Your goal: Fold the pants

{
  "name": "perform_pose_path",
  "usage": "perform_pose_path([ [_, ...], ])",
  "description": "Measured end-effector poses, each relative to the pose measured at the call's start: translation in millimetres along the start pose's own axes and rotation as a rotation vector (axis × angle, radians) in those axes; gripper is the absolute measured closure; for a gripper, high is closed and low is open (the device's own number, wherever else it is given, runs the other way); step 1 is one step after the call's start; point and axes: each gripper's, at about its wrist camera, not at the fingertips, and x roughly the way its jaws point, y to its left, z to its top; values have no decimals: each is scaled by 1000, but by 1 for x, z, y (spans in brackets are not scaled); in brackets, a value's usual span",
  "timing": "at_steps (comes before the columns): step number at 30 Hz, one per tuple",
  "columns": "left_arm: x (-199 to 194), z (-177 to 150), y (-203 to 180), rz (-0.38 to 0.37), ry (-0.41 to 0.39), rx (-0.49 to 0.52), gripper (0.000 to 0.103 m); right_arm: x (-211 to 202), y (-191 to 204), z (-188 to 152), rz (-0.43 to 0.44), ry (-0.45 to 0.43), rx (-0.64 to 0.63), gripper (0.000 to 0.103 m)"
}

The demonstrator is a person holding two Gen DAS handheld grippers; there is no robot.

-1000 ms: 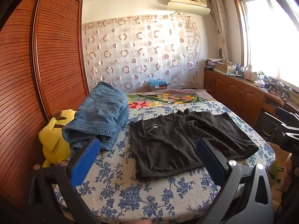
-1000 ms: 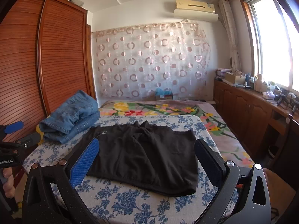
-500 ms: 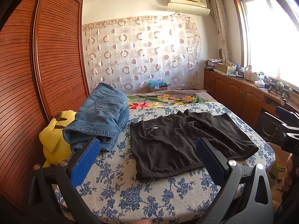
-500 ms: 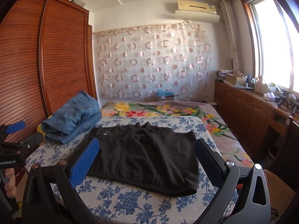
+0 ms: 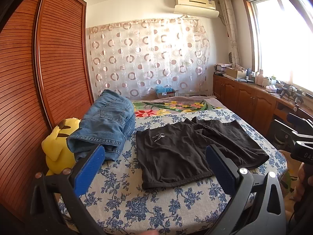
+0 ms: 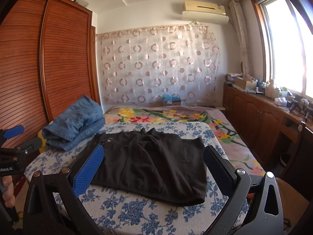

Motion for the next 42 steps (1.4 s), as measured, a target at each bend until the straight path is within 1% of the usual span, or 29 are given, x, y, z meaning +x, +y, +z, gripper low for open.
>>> perform_pose_path([
  [34, 0, 1, -2, 0, 3, 4, 0, -2, 5, 1, 3, 6, -1, 0],
  [38, 7, -3, -2, 2, 21, 6, 0, 5, 7, -4, 7, 20, 1, 0],
  [42, 17, -11, 3, -25, 49, -15, 0, 8, 0, -9, 6, 38, 6, 0],
])
